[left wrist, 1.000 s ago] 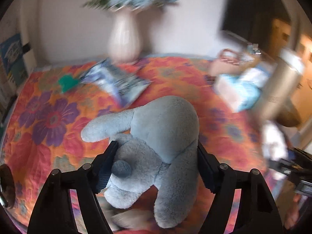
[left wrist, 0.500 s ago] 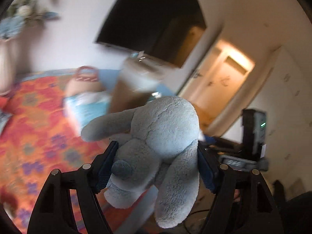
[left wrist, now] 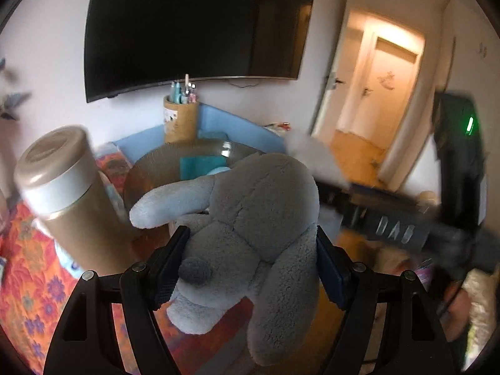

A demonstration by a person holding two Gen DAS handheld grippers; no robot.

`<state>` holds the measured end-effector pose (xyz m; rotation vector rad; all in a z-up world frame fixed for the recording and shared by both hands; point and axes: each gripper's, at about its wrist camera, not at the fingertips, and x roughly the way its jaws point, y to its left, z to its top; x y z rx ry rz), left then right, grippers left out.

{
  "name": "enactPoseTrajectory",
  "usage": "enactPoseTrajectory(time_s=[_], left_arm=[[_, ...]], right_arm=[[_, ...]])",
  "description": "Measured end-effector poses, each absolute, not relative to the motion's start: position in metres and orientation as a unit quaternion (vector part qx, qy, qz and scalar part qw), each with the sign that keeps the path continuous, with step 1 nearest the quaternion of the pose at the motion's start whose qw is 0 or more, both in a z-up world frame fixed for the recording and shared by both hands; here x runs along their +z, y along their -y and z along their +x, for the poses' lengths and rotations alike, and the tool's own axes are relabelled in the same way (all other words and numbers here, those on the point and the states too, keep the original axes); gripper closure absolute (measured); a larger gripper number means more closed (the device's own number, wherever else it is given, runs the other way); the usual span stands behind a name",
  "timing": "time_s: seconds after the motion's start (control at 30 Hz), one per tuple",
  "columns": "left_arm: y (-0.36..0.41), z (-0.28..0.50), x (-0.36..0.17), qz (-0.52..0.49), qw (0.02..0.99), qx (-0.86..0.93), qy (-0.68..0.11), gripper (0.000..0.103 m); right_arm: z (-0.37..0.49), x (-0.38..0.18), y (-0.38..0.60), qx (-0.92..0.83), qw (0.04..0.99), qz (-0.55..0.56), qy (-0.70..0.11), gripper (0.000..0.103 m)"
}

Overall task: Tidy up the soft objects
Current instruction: 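Carry the two plush toys with both tools to the glass table, then lower the plush toys onto the glass table and open both tools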

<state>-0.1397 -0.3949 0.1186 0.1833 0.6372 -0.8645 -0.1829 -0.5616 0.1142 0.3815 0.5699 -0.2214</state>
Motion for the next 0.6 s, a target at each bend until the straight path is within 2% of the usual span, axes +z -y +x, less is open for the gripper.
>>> enactPoseTrajectory(time_s=[0.07, 0.27, 0.43, 0.53, 0.6], left_arm=[[0.412, -0.143, 0.115, 0.122, 0.879, -0.378, -0.264, 0.029], [0.449, -0.129, 0.098, 0.176, 0.927, -0.246, -0.224, 0.028], [0.462, -0.100, 0.088, 0.168, 0.930, -0.217, -0.246, 0.028], [0.464, -0.081, 0.084, 0.162, 0.930, -0.213, -0.253, 0.021], [0.468, -0.078, 0.081, 0.173, 0.927, -0.218, -0.251, 0.021]], right_arm=[[-0.172, 0.119, 0.578, -0.119, 0.934, 0.199, -0.273, 0.048], [-0.108, 0.130, 0.614, -0.077, 0.937, 0.176, -0.290, 0.048], [-0.052, 0.130, 0.616, -0.031, 0.935, 0.122, -0.332, 0.048], [-0.024, 0.125, 0.610, -0.024, 0.928, 0.095, -0.358, 0.040], [-0.010, 0.121, 0.606, -0.034, 0.922, 0.081, -0.376, 0.038]])
